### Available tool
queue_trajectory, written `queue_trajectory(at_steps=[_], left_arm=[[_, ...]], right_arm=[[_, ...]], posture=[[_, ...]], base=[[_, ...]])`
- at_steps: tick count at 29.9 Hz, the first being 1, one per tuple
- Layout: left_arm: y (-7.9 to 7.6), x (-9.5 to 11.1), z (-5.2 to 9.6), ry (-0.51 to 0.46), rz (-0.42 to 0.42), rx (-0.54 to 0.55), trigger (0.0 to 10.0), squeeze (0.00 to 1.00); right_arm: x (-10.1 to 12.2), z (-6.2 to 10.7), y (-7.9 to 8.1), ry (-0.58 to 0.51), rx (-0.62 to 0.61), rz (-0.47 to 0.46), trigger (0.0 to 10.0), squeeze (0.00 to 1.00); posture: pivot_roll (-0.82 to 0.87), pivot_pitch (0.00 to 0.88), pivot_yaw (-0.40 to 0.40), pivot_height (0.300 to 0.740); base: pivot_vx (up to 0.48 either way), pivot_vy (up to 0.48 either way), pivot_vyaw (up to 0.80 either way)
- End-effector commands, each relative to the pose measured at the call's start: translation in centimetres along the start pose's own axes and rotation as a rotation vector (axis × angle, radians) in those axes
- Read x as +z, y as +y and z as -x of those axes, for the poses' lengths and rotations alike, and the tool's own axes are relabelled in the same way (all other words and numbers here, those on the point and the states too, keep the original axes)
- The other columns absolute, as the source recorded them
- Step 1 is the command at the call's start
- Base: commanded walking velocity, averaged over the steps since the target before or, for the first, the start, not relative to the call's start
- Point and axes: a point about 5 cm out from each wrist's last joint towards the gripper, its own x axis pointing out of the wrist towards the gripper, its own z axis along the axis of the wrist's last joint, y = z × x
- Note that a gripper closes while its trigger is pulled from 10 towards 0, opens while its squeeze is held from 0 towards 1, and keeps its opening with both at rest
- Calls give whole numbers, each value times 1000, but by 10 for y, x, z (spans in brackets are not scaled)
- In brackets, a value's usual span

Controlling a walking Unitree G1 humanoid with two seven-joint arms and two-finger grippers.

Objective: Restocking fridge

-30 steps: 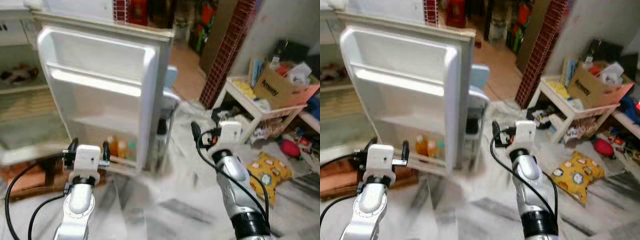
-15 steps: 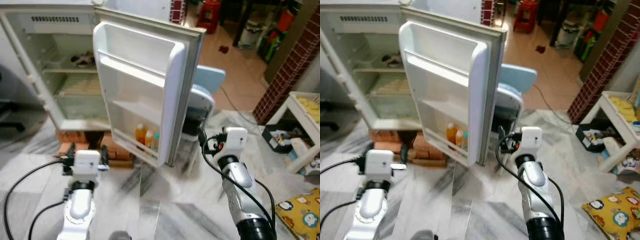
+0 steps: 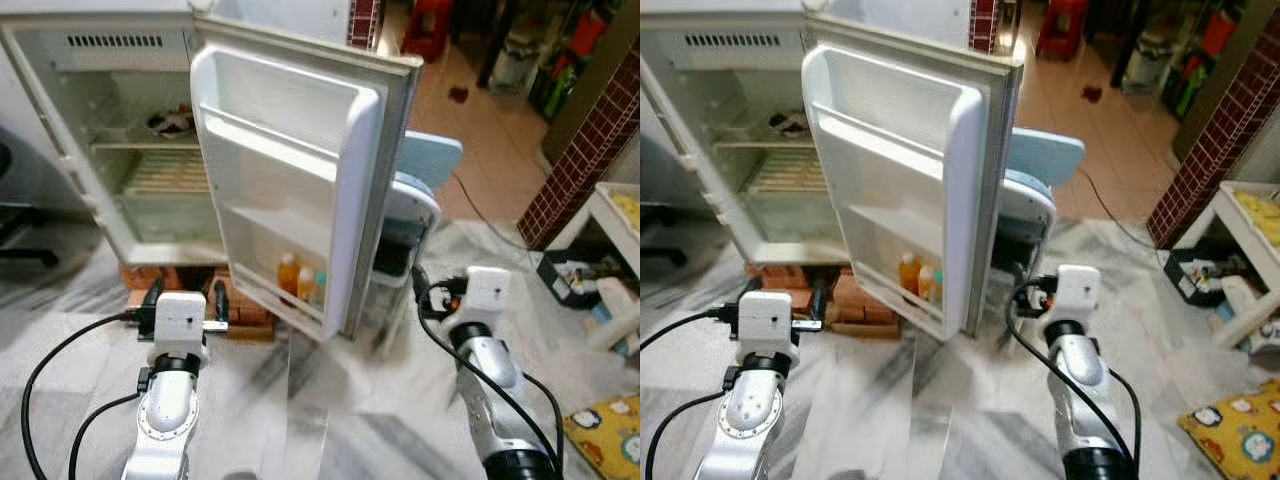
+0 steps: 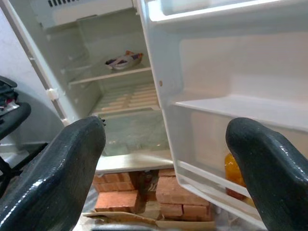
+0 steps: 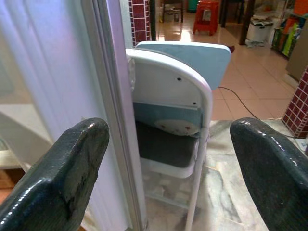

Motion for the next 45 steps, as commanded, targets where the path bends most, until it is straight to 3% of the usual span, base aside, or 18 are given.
queue_trajectory(at_steps=[1, 9, 18, 20, 35, 38, 45], left_arm=[[0, 1, 0, -2, 3, 1, 10000, 0], [-3, -1, 2, 10, 14, -7, 10000, 0], [-5, -1, 2, 15, 19, -11, 10000, 0], [-6, 0, 2, 9, 20, -19, 10000, 0], [-3, -3, 2, 27, 4, -6, 10000, 0], [-3, -3, 1, 31, 15, 0, 10000, 0], [-3, -8, 1, 59, 8, 9, 10000, 0]], right_arm=[[4, -3, 1, -10, 0, 4, 10000, 0], [7, -5, 3, -23, 8, -2, 10000, 0], [8, -6, 3, -28, 34, 7, 10000, 0], [12, -7, 8, -53, 62, 43, 10000, 0], [20, -22, 14, -63, 61, 39, 10000, 0], [20, -29, 19, -47, 49, 48, 10000, 0], [33, -53, 50, -38, 78, 25, 10000, 0]], posture=[[103, 0, -53, 740], [102, 0, -52, 740], [99, 0, -54, 740], [97, 0, -55, 740], [101, 0, -53, 740], [103, 0, -52, 740], [124, 0, -58, 740]], base=[[352, 0, 0], [340, 0, 0], [0, 0, 0], [0, 0, 738], [0, 0, 588], [0, 0, 0], [0, 0, 0]])
